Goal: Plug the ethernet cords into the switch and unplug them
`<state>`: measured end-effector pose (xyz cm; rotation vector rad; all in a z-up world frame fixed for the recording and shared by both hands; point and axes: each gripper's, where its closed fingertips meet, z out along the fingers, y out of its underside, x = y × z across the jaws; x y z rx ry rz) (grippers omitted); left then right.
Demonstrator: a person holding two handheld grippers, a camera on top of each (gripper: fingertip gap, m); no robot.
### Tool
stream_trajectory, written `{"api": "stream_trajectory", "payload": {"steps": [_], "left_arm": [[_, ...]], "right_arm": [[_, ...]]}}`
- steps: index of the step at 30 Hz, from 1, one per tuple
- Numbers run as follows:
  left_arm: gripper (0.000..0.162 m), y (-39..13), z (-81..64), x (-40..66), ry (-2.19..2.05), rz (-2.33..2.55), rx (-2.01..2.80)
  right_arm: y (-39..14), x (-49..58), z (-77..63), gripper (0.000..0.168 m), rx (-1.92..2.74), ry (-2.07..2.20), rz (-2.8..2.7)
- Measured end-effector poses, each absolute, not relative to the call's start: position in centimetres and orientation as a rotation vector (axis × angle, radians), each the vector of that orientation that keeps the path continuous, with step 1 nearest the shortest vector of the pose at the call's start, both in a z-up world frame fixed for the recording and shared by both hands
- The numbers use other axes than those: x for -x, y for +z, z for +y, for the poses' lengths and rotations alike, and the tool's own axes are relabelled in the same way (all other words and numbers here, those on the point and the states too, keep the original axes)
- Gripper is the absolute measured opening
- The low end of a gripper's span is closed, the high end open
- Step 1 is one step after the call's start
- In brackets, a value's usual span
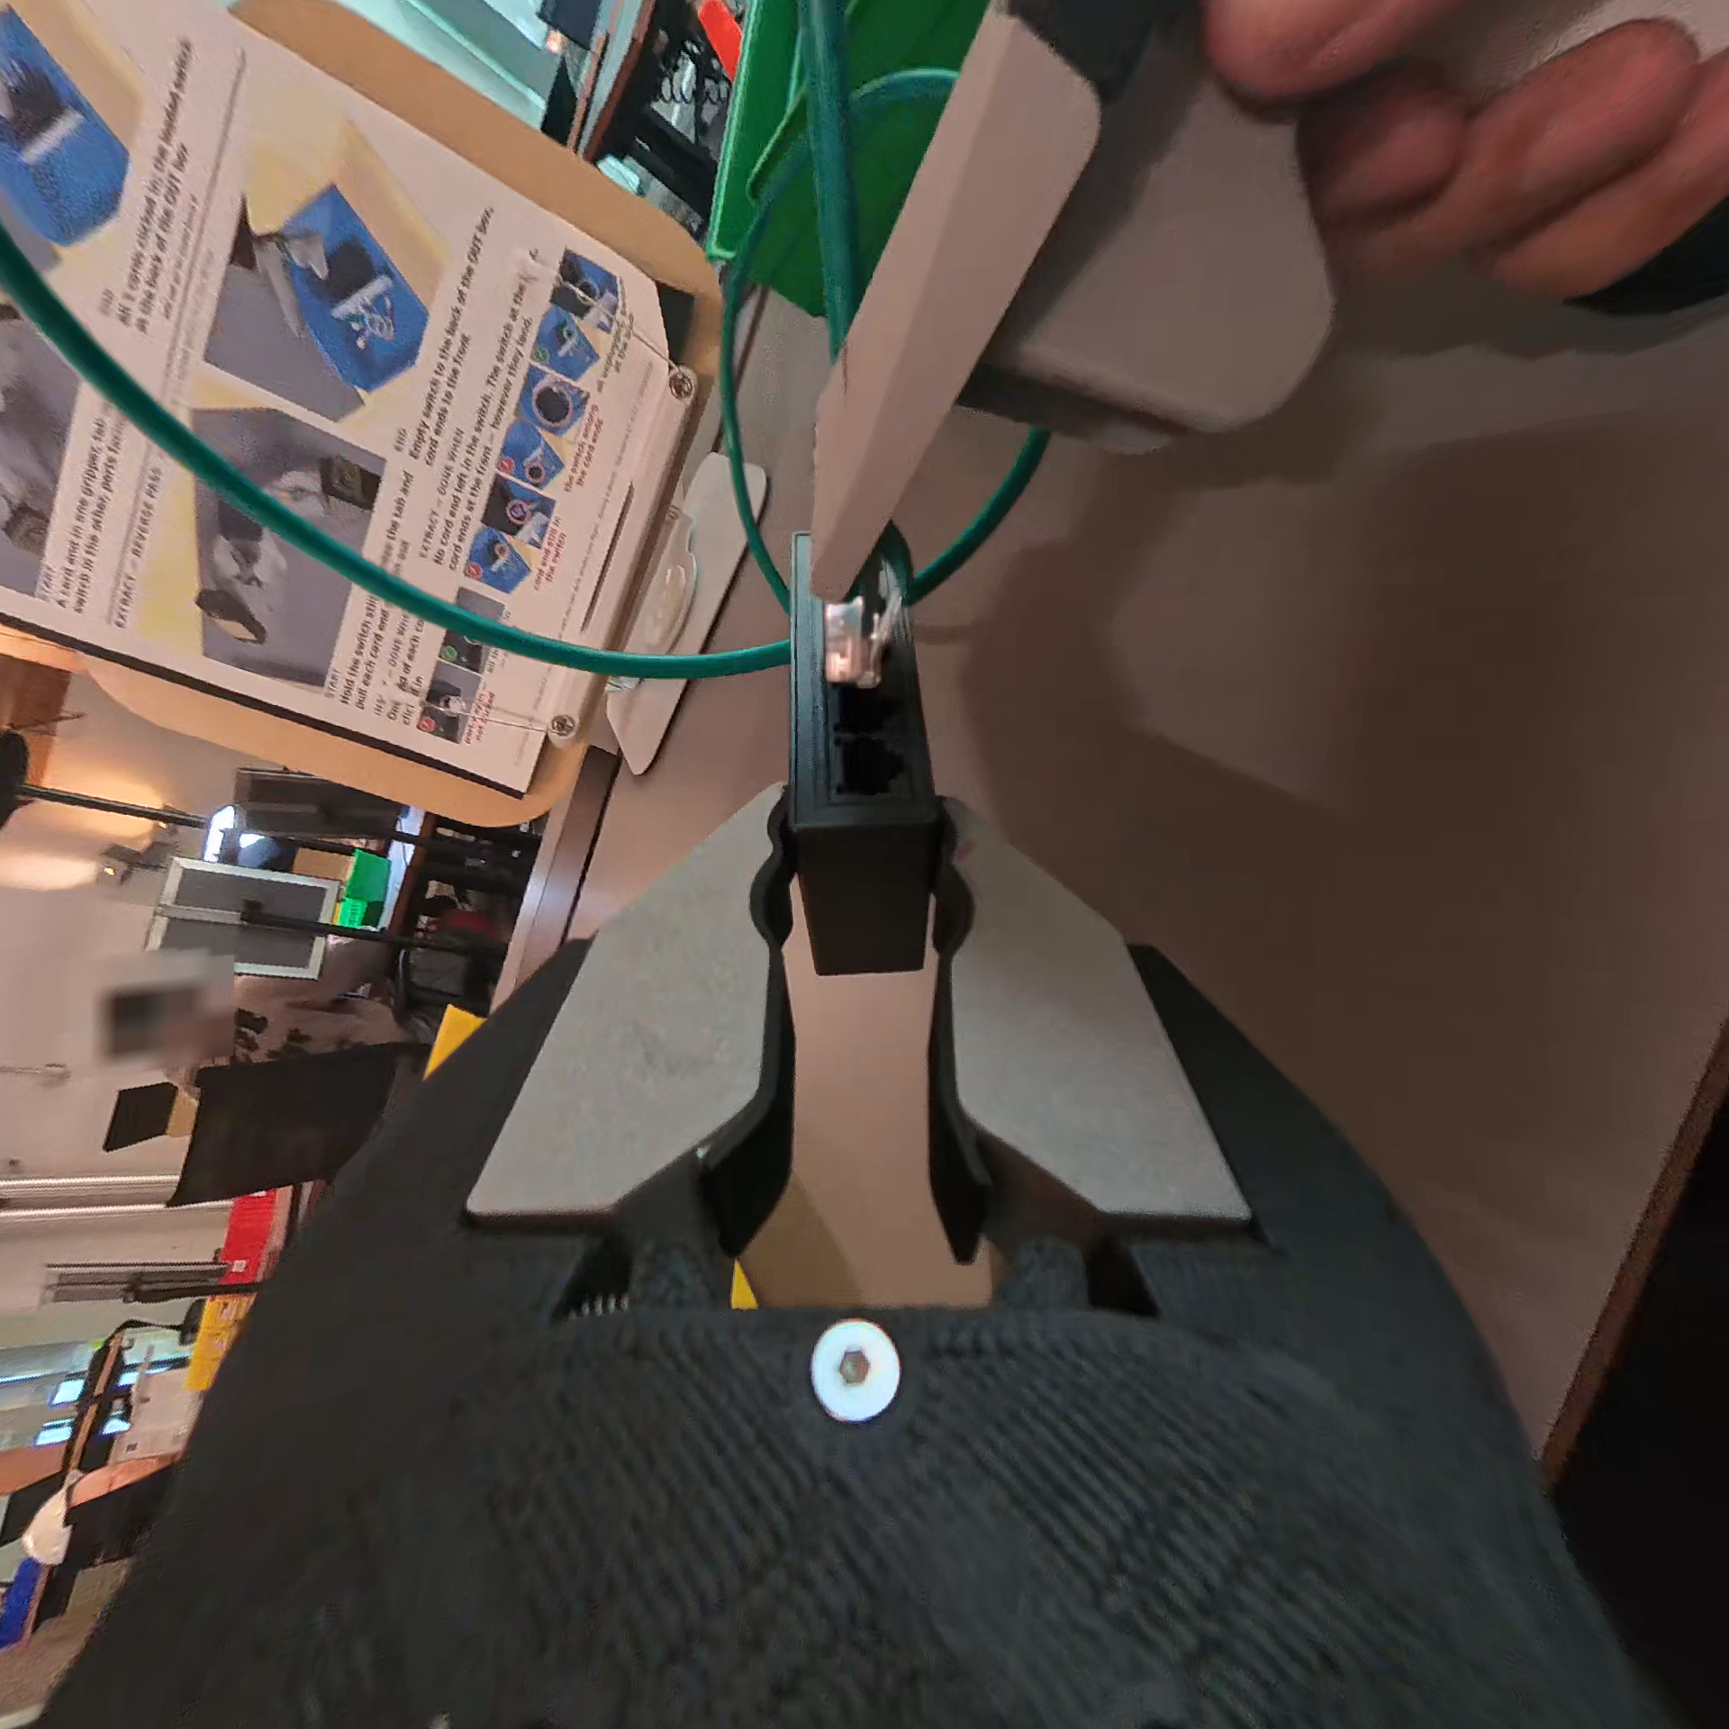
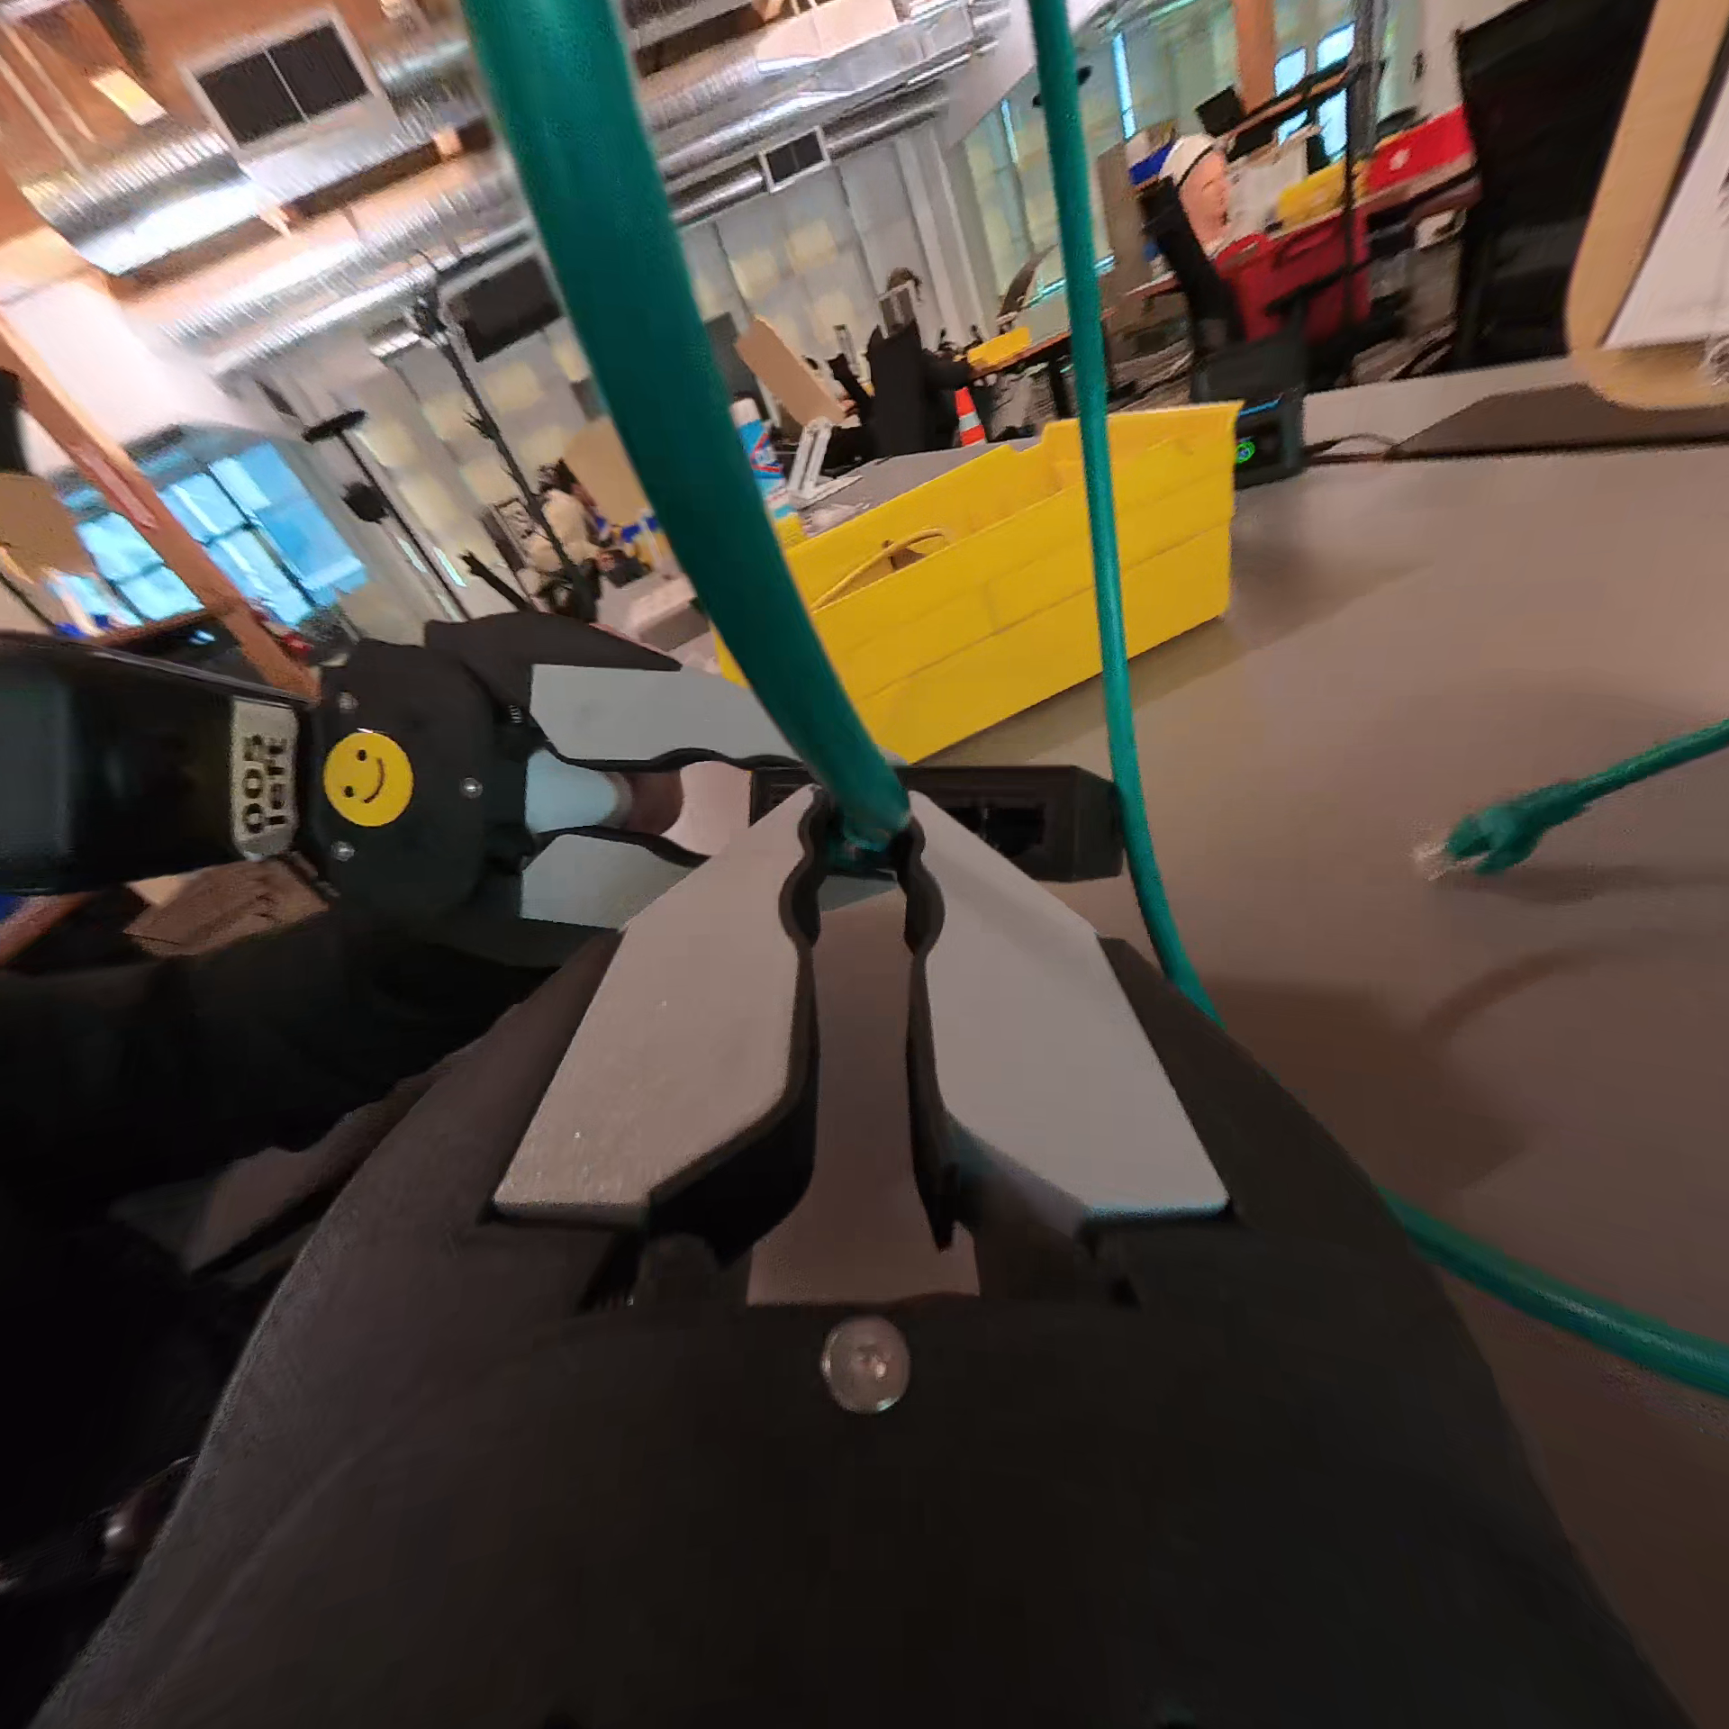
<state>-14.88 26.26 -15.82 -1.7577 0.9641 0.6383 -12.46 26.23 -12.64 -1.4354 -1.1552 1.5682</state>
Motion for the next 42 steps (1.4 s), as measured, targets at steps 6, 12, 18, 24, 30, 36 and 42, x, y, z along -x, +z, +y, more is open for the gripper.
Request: {"api": "stream_trajectory", "payload": {"steps": [6, 12, 18, 24, 30, 36, 42], "left_arm": [[0.025, -16.2, 26.5, 14.7, 0.729, 0.926, 1.701], [0.025, -16.4, 27.1, 14.7, 0.756, 0.889, 1.637], [0.025, -17.0, 27.5, 14.7, 0.772, 0.894, 1.626], [0.025, -18.0, 27.9, 14.8, 0.77, 0.885, 1.62], [0.025, -19.2, 27.8, 13.8, 0.706, 0.906, 1.628], [0.025, -18.3, 27.9, 13.2, 0.696, 0.889, 1.589], [0.025, -18.4, 27.7, 13.3, 0.655, 0.902, 1.606]], "right_arm": [[-13.0, 12.2, 26.0, 0.01, 1.379, 1.373, -1.189], [-13.5, 12.3, 25.3, 0.01, 1.306, 1.221, -1.248], [-14.0, 12.7, 25.1, 0.01, 1.263, 1.088, -1.304], [-15.2, 12.8, 25.2, 0.01, 1.272, 1.079, -1.339], [-15.6, 13.4, 25.1, 0.01, 1.219, 0.942, -1.369], [-15.3, 13.1, 25.7, 0.009, 1.227, 0.942, -1.327], [-15.5, 13.0, 26.9, 0.008, 1.349, 1.108, -1.276]]}}
